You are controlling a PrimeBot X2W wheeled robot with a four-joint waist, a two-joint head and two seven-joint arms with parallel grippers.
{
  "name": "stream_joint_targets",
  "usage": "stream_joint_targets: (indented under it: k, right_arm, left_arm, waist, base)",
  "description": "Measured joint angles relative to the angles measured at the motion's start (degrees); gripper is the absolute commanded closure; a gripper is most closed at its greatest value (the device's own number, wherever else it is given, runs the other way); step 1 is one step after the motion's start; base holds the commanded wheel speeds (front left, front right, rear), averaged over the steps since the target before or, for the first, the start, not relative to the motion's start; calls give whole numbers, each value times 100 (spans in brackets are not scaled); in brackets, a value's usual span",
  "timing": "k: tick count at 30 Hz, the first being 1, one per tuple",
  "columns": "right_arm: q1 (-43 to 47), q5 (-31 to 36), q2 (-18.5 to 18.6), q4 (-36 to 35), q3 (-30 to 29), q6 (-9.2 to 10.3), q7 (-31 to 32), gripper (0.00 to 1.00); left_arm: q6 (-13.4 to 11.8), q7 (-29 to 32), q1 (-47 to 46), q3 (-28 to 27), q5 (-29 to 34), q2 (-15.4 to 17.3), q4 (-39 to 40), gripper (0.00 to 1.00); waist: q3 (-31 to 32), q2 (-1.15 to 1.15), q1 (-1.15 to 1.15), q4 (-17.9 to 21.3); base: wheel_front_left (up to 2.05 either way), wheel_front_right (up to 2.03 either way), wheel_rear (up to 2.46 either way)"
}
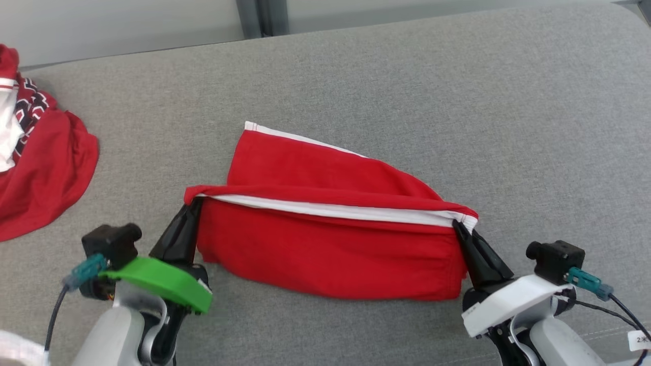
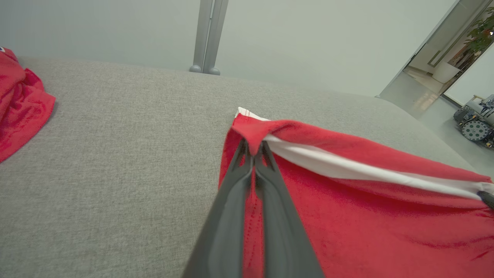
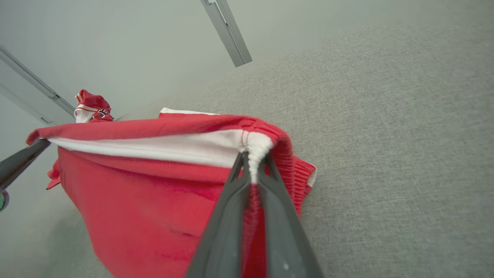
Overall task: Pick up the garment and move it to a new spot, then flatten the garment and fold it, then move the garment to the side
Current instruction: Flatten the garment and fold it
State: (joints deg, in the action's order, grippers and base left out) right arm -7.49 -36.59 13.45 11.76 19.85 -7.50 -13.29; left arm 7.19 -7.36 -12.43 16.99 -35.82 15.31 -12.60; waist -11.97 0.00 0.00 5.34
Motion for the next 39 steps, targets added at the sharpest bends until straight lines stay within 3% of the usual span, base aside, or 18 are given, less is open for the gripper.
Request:
stream_joint_targets:
  k: [9,24,26,28,29,30,31,32,33,39]
  right_arm:
    - [-784,92,-492,935,94,0,-78,100]
    - [-1528,49,-854,1840,246,0,-170,100]
    - [-1570,49,-884,1907,242,0,-171,100]
    - [-1587,51,-913,1924,211,0,-175,100]
    - [-1595,54,-926,1924,181,0,-176,100]
    - [-1601,64,-943,1916,132,0,-175,95]
    - [-1601,83,-955,1906,82,0,-176,68]
    - [-1601,103,-961,1904,47,0,-176,31]
    - [-1600,109,-973,1903,18,0,-176,0]
    - [-1446,244,-1023,1755,-179,0,-176,0]
  left_arm:
    - [20,152,-1574,541,-42,53,-1651,100]
    - [20,69,-2847,1106,-205,53,-3127,100]
    - [21,20,-2947,1148,-238,46,-3284,85]
    - [21,-35,-3030,1179,-246,23,-3421,80]
    - [21,-52,-3079,1194,-261,12,-3487,70]
    - [23,-93,-3125,1205,-281,1,-3562,53]
    - [30,-113,-3154,1217,-288,-7,-3613,8]
    - [31,-148,-3186,1243,-290,-19,-3663,0]
    - [30,-186,-3211,1270,-303,-37,-3701,0]
    - [30,-334,-3228,1491,-460,-137,-3753,0]
  waist:
    - [-366,0,0,282]
    - [-780,0,0,608]
    - [-785,0,0,625]
    - [-776,0,0,631]
    - [-769,0,0,635]
    - [-760,0,0,638]
    - [-751,0,0,641]
    - [-738,0,0,644]
    - [-722,0,0,646]
    - [-588,0,0,623]
  base:
    - [0,0,0]
    - [0,0,0]
    - [0,0,0]
    - [0,0,0]
    - [0,0,0]
    - [0,0,0]
    - [0,0,0]
    - [0,0,0]
    - [0,0,0]
    - [0,0,0]
